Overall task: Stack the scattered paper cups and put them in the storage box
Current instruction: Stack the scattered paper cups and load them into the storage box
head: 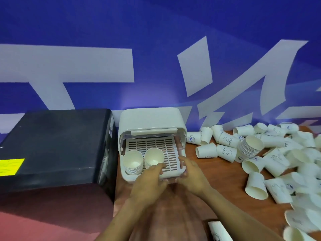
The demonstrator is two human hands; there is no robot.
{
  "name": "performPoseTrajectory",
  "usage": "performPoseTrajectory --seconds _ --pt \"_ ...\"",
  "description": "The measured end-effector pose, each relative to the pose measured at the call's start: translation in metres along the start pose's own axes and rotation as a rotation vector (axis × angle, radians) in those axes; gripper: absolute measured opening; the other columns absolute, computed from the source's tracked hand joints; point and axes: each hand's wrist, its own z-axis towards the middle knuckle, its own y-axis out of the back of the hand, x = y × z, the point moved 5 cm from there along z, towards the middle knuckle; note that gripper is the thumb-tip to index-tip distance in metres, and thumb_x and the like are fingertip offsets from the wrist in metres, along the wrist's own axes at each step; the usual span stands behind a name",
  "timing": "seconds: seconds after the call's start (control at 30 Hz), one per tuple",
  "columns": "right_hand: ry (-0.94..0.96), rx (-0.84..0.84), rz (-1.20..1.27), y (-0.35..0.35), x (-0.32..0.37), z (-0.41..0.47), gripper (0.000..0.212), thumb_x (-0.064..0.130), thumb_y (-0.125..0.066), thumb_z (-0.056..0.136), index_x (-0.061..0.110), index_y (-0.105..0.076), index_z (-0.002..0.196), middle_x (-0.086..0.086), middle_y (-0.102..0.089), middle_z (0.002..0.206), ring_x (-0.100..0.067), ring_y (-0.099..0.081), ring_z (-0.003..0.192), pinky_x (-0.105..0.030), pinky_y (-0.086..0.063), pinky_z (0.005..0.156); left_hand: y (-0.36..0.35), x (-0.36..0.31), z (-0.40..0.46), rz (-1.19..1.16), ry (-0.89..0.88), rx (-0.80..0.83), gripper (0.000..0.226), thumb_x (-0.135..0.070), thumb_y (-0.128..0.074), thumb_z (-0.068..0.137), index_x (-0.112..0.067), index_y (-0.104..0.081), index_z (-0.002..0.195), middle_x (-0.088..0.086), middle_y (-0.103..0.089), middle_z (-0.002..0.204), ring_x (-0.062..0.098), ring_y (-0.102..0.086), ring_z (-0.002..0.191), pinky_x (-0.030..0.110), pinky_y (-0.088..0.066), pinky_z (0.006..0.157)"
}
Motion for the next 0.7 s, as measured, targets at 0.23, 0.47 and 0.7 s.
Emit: performPoseTrajectory --seconds 0.23,0.47,0.7 --pt "-0.104 -0.061 -0.047 0.056 -0.062 -0.027 0.076 0.019 -0.076 0.076 0.029 -0.037 0.14 -0.003 -0.045 0.132 -0.01 -0.047 0.093 -0.025 -0.046 0.085 -0.041 -0.046 0.002 0.033 -0.044 0.135 0.047 -0.034 -0.058 0.089 -0.033 -0.044 0.133 -0.008 -0.054 0.13 0.011 -0.052 0.118 0.027 -0.043 0.096" --pt "-0.089 0.006 -0.108 0.113 -0.137 -0.042 0.07 0.018 -0.071 0.075 0.028 -0.039 0.137 -0.002 -0.046 0.133 -0.011 -0.05 0.108 -0.029 -0.045 0.093 -0.099 -0.079 -0.001 0.082 0.073 0.205 0.046 -0.044 -0.059 0.087 -0.027 -0.048 0.128 -0.005 -0.057 0.127 0.013 -0.054 0.114 0.025 -0.042 0.092" --pt "-0.066 0.161 -0.34 0.161 -0.215 -0.047 0.074 0.026 -0.072 0.072 0.031 -0.039 0.138 -0.002 -0.046 0.133 -0.022 -0.042 0.124 -0.034 -0.041 0.099 -0.184 -0.106 -0.014 0.001 0.347 0.377 0.074 -0.059 -0.063 0.076 -0.024 -0.043 0.139 -0.001 -0.05 0.14 0.017 -0.048 0.125 0.028 -0.038 0.104"
